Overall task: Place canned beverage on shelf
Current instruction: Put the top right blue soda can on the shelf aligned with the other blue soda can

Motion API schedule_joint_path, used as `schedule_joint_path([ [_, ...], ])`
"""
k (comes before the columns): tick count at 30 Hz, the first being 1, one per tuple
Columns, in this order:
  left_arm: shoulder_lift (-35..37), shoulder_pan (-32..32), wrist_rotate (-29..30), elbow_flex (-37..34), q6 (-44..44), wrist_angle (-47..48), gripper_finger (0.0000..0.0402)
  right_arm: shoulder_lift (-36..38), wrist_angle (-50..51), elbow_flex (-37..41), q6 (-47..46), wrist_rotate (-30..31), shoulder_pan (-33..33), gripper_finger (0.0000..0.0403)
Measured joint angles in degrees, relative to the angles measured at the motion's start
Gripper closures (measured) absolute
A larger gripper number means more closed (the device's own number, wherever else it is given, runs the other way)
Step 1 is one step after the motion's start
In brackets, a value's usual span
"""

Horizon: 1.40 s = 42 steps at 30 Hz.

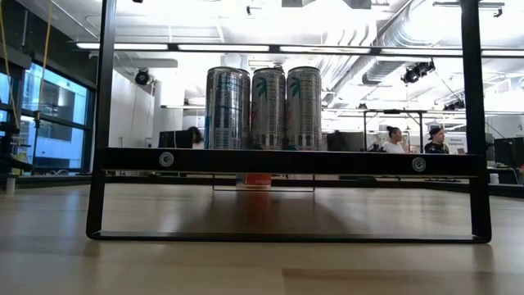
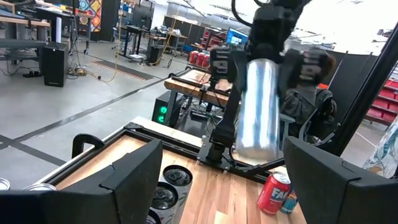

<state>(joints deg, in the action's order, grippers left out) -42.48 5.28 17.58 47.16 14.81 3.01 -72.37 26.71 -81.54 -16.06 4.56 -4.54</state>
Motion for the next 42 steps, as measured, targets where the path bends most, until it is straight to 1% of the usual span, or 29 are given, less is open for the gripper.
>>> schedule_joint_path([
  [4,0.0,0.0,0.0,0.0,0.0,0.1,0.0108,-7.3,9.8,-7.5,1.5,-1.9,-1.2,0.0193],
  [10,0.0,0.0,0.0,0.0,0.0,0.2,0.0108,-17.7,23.6,-16.4,3.6,-2.0,-3.3,0.0193],
  [14,0.0,0.0,0.0,0.0,0.0,0.2,0.0108,-24.1,31.7,-19.8,4.1,-1.5,-4.9,0.0193],
  [18,0.0,0.0,0.0,0.0,0.0,0.2,0.0108,-29.7,36.8,-20.3,3.4,-1.3,-6.1,0.0193],
  [22,0.0,0.0,0.0,0.0,0.0,0.2,0.0108,-33.9,37.3,-20.3,3.3,-0.4,-7.1,0.0193],
  [26,0.0,0.0,0.0,0.0,0.0,0.2,0.0108,-36.7,36.6,-20.3,3.3,3.8,-7.6,0.0193],
  [29,0.0,0.0,0.0,0.0,0.0,0.2,0.0108,-37.9,36.4,-20.3,2.8,5.5,-7.5,0.0193],
  [32,0.0,0.0,0.0,0.0,0.0,0.2,0.0108,-38.3,34.1,-20.3,2.6,5.9,-7.5,0.0193],
  [35,0.0,0.0,0.0,0.0,0.0,0.2,0.0108,-38.2,29.9,-18.6,2.0,6.0,-7.5,0.0193],
  [42,0.0,0.0,0.0,0.0,0.0,0.3,0.0108,-38.1,27.1,-15.4,-1.9,5.1,-7.5,0.0189],
])
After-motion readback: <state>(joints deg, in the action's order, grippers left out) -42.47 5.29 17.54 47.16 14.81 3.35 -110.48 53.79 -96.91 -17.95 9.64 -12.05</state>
